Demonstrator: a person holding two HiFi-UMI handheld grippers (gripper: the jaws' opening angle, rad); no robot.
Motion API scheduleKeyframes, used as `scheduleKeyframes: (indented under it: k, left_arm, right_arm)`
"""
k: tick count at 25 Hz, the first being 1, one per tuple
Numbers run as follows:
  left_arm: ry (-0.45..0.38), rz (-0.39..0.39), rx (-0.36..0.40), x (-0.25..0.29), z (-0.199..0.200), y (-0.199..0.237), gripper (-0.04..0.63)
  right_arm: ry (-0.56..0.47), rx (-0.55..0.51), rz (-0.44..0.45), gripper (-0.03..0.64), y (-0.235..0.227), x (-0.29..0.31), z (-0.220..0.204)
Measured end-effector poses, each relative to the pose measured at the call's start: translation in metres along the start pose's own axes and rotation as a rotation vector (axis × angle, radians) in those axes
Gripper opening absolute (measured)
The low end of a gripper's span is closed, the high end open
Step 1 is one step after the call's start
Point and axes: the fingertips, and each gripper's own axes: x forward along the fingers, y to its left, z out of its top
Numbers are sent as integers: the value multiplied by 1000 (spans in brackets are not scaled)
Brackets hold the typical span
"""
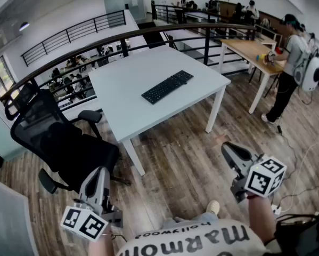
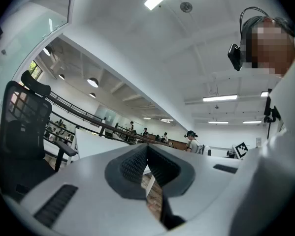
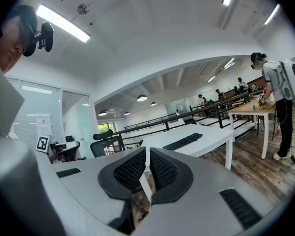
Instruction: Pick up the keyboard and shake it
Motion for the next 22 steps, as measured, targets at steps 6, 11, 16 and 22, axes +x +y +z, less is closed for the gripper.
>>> scheduleKeyframes:
  k: [6, 11, 16, 22]
  left_arm:
    - [33, -8, 5, 10, -20, 0, 2]
    - [58, 2, -18, 28, -25, 5, 2]
    - [59, 5, -23, 62, -31, 6, 2]
    - [65, 29, -44, 119, -41, 6, 2]
  right_arm:
    - [20, -6, -37, 51, -17, -3, -21]
    - [48, 25, -49, 51, -30, 4, -22]
    - [47, 45, -46, 52, -57, 25, -15]
    - [66, 59, -12, 52, -104, 68, 6]
